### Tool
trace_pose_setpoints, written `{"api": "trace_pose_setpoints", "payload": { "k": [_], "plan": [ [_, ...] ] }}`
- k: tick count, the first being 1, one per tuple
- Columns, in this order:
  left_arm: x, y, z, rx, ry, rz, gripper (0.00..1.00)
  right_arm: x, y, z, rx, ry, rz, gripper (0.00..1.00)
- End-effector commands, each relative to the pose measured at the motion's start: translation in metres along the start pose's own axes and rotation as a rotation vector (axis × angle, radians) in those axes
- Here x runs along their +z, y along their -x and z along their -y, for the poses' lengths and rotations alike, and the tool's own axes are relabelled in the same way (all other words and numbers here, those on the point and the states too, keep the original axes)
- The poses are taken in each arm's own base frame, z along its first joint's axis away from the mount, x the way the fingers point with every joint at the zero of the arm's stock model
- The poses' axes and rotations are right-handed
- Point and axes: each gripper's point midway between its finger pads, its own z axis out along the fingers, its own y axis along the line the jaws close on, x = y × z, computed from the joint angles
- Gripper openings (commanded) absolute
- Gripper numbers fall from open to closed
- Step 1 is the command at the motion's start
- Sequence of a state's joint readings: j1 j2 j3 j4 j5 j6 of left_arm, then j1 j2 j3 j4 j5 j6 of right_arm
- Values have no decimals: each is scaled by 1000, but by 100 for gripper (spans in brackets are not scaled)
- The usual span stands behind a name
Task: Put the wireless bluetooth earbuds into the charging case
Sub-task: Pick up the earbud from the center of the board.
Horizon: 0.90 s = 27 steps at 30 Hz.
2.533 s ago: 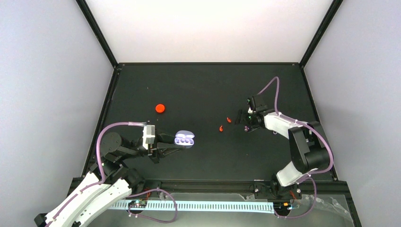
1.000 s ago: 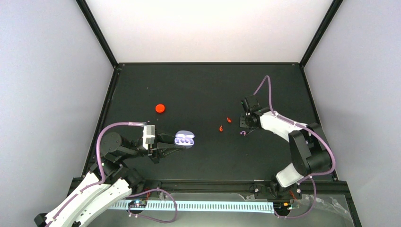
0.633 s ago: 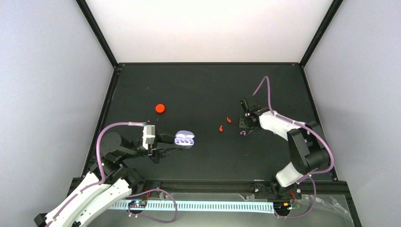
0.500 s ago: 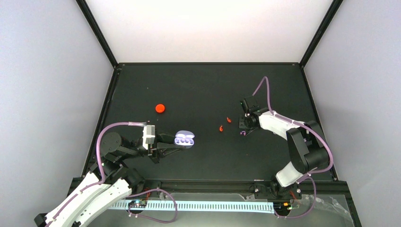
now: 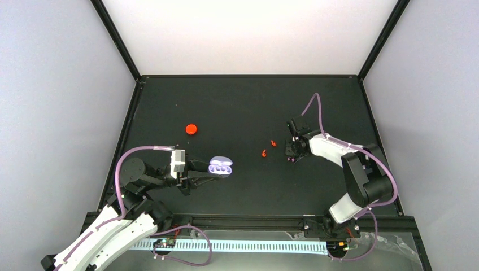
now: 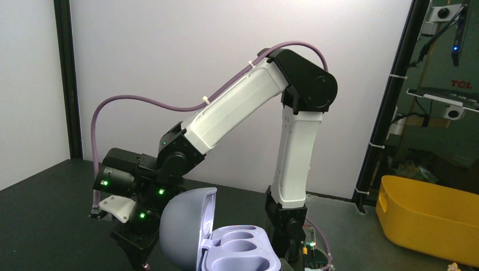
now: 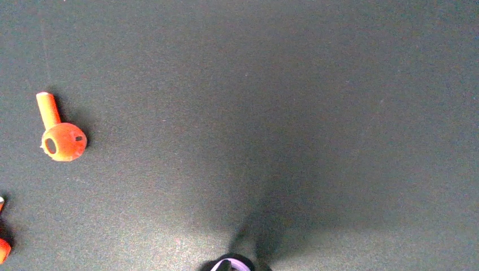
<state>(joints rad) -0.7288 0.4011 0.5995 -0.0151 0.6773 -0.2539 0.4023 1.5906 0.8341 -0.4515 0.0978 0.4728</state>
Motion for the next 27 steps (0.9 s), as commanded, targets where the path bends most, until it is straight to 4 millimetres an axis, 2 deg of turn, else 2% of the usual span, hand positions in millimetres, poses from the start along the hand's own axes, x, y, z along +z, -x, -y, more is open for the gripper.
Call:
{"api": "trace_pose_setpoints", "payload": {
  "k": [1,6,16,23,27],
  "plan": [
    [-1,2,6,4,-24,5,2,5,-10,5,-2,-8,-28,8],
    [0,2,5,2,-24,5,2,3,-12,7,2,-10,-26,1],
    [0,1,5,1,-23,1,2,-4,-8,11,10,-26,5,1],
    [1,1,3,-1,-19,0,2,-41,20,17,-6,-62,136,1],
    [2,1,2,-4,-20,-1,2,-56,29,19,-23,-77,172,1]
  ]
}}
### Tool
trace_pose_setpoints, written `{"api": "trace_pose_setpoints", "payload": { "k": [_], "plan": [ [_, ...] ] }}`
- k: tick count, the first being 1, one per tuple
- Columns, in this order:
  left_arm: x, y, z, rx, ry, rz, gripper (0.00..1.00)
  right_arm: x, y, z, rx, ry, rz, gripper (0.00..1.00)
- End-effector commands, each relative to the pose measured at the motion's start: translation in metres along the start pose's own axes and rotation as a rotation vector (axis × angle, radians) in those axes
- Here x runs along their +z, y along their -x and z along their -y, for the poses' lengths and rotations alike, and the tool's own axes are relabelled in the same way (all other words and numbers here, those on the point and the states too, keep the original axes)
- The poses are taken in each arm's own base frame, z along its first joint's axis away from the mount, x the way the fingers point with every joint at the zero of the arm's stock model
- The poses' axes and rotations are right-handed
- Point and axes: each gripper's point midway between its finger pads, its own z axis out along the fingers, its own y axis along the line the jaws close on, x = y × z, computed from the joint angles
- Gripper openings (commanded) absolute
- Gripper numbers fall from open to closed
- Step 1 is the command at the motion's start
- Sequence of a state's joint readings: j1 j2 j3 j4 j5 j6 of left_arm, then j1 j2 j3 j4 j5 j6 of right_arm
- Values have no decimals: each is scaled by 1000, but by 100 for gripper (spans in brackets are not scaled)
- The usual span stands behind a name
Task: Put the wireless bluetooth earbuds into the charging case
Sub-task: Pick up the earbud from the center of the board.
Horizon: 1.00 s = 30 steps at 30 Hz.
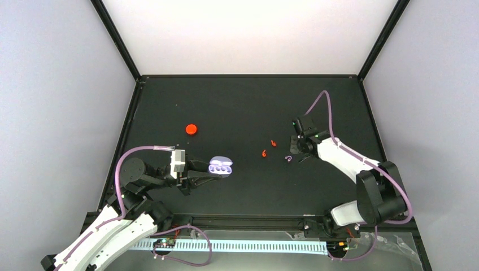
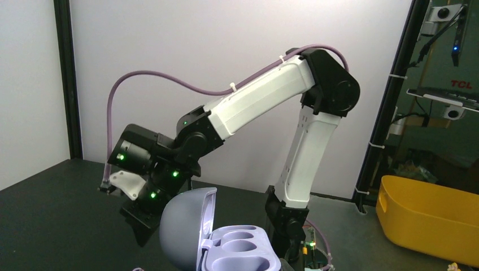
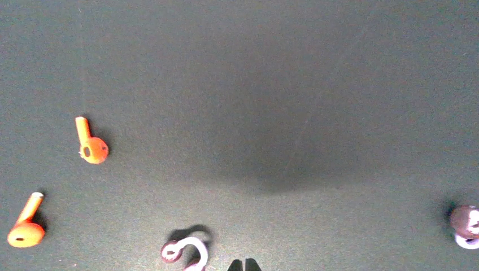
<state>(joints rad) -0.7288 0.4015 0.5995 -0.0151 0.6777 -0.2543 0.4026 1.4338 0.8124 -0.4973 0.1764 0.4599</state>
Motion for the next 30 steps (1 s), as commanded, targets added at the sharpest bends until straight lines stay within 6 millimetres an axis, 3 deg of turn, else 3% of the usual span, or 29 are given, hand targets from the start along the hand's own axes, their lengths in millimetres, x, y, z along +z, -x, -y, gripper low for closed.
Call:
{"api": "trace_pose_setpoints", "payload": {
  "k": [1,3,6,10,15,30],
  "plan": [
    [3,1,2,-5,-20,-2,2,-17,17,6,-27,-39,57,1],
    [3,1,2,-5,-21,-3,2,-15,12,-4,-37,22,27,2],
    [3,0,3,-8,-23,-4,2,-6,0,-14,-26,78,-17,16],
    [2,0,2,-8,-21,-4,2,8,-12,-21,-2,106,-73,23],
    [2,0,3,-6,-21,-1,2,18,-14,-29,51,133,-100,23],
    [1,1,3,-6,-21,0,2,37,-28,-21,59,81,-143,18]
  ]
}}
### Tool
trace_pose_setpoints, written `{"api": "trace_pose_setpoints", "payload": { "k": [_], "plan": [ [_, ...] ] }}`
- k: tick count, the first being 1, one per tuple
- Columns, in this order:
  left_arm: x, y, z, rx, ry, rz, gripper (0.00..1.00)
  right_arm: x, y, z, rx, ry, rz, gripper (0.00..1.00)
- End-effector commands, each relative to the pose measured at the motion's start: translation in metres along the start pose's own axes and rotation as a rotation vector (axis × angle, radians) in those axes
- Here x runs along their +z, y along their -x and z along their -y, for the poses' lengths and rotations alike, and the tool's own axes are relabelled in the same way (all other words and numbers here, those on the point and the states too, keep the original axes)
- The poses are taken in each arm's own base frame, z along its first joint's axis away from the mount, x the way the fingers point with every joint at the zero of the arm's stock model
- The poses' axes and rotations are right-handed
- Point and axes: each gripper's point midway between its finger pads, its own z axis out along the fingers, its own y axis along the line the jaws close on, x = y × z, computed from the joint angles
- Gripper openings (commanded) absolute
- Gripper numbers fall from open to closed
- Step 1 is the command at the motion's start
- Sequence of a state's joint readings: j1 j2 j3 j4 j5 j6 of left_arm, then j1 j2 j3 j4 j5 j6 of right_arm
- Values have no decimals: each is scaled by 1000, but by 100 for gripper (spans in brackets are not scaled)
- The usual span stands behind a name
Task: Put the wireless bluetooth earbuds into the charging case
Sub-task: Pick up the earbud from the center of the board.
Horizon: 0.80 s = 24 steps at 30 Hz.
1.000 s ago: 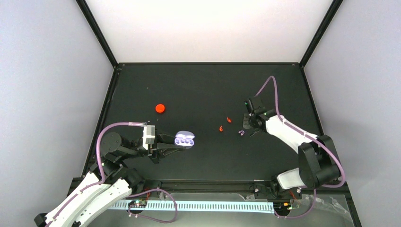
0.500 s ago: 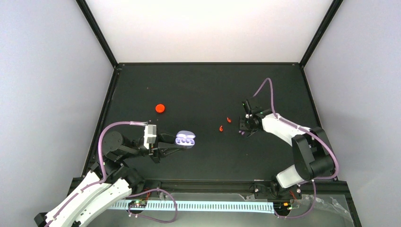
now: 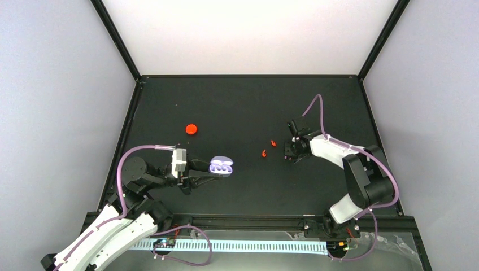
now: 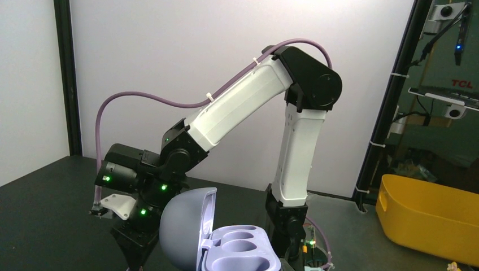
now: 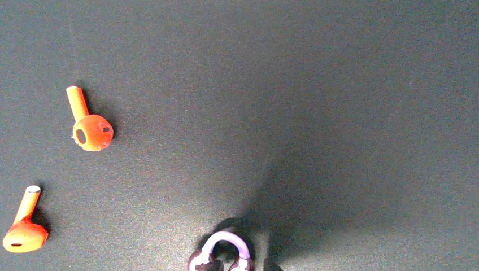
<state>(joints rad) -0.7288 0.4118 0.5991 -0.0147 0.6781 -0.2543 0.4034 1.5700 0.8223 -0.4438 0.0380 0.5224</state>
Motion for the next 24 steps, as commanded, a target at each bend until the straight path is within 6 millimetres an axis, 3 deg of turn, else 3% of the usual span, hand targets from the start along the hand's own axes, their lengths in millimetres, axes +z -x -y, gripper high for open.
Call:
{"api": "trace_pose_setpoints", "payload": {
  "k": [1,9,16,20,24],
  "plan": [
    [0,3,5,0,-22,8,2,9,-7,3,4,-9,-18,17],
    [0,2,4,-1,-21,7,2,9,-7,5,-3,-12,-10,10],
    [0,2,4,-2,-19,6,2,-6,2,5,-15,-12,45,6],
    [0,1,3,-1,-14,4,1,-36,18,0,-34,-5,158,6],
    [1,3,-1,2,6,12,2,-99,43,-21,-72,27,332,5]
  ]
}}
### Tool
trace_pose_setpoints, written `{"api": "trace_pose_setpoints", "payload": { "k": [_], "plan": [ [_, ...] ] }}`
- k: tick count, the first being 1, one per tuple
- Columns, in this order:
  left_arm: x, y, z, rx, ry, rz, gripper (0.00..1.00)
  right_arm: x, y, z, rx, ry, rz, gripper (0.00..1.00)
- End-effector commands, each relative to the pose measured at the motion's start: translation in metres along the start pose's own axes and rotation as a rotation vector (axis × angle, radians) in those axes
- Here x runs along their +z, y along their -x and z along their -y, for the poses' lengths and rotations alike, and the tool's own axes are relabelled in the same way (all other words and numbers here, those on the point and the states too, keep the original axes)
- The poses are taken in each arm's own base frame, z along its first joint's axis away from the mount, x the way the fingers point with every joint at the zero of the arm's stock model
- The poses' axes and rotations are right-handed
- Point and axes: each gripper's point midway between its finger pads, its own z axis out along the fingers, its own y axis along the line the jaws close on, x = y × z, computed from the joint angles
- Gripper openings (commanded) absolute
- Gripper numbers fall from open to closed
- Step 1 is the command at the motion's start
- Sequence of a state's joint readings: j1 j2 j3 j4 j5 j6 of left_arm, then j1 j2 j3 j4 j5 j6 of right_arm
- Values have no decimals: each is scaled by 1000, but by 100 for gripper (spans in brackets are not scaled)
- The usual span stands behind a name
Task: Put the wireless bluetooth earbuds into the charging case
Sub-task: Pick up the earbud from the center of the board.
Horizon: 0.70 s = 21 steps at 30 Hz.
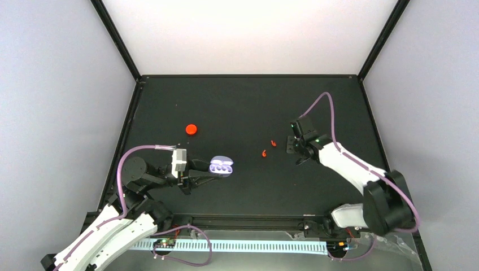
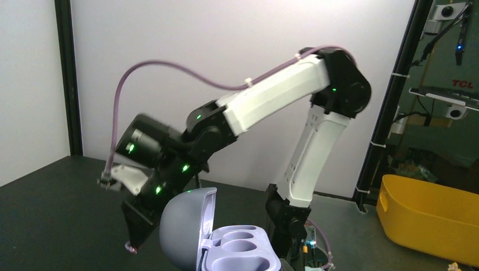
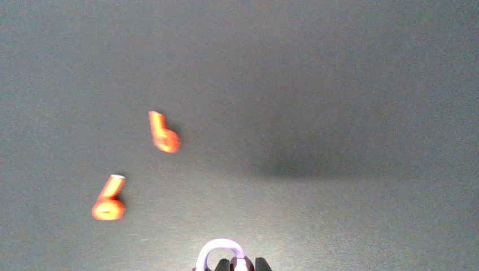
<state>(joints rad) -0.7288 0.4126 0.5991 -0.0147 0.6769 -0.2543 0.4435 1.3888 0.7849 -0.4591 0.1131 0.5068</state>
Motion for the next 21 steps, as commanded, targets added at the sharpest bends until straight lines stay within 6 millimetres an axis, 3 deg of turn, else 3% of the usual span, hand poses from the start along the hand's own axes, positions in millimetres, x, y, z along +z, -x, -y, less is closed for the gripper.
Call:
{"api": "trace_pose_setpoints", "payload": {
  "k": [1,5,11,15,21],
  "plan": [
    [2,6,-2,7,11,21,2,-73,51,-22,-36,31,242,5],
    [4,25,-6,21,33,84,2,-168,88,-56,-63,161,461,5],
    [14,64,-20,71,92,175,1,-295,108,-105,-146,396,712,5],
    [30,84,-29,99,92,207,2,-348,101,-123,-218,515,829,5],
    [47,111,-36,160,85,261,2,-406,89,-143,-300,641,967,5]
  ]
}}
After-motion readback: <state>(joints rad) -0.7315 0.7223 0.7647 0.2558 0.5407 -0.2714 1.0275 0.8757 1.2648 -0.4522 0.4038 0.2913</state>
